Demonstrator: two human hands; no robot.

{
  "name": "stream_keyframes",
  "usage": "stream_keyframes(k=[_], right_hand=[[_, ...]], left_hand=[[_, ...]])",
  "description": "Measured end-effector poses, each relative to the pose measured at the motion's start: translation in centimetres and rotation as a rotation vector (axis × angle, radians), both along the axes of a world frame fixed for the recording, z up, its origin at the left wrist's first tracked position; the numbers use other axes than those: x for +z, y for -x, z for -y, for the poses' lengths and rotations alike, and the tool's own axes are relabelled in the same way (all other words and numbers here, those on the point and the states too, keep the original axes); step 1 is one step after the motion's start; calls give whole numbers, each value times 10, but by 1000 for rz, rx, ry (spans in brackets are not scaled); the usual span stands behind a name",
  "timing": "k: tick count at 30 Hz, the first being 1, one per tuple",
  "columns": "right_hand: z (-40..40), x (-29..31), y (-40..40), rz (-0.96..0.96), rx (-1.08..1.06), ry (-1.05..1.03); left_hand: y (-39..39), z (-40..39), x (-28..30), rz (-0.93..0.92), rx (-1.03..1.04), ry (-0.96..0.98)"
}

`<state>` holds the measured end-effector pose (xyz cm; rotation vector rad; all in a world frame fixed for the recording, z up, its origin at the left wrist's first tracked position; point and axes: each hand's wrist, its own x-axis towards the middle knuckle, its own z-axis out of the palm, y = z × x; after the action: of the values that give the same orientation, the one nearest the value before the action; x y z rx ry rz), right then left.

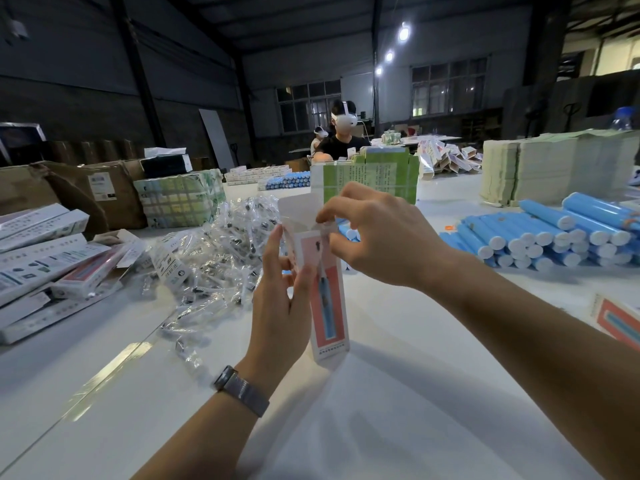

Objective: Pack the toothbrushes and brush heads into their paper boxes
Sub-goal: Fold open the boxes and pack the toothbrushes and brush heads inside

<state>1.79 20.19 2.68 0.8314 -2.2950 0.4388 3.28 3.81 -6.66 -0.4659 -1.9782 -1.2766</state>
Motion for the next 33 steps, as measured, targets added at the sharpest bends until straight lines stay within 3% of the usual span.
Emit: stream_keyframes(k=[5, 14, 24, 33], right_hand=[[0, -4, 7, 32, 90, 0], [-3, -25, 18, 157, 480, 516], [-2, -27, 18, 161, 477, 423], [1, -20, 12, 222, 594, 568]], left_hand=[[0, 0, 1, -30, -44, -8], [6, 7, -2, 44, -241, -175], [10, 14, 6, 107, -356, -157], [6, 11, 7, 48, -239, -78]])
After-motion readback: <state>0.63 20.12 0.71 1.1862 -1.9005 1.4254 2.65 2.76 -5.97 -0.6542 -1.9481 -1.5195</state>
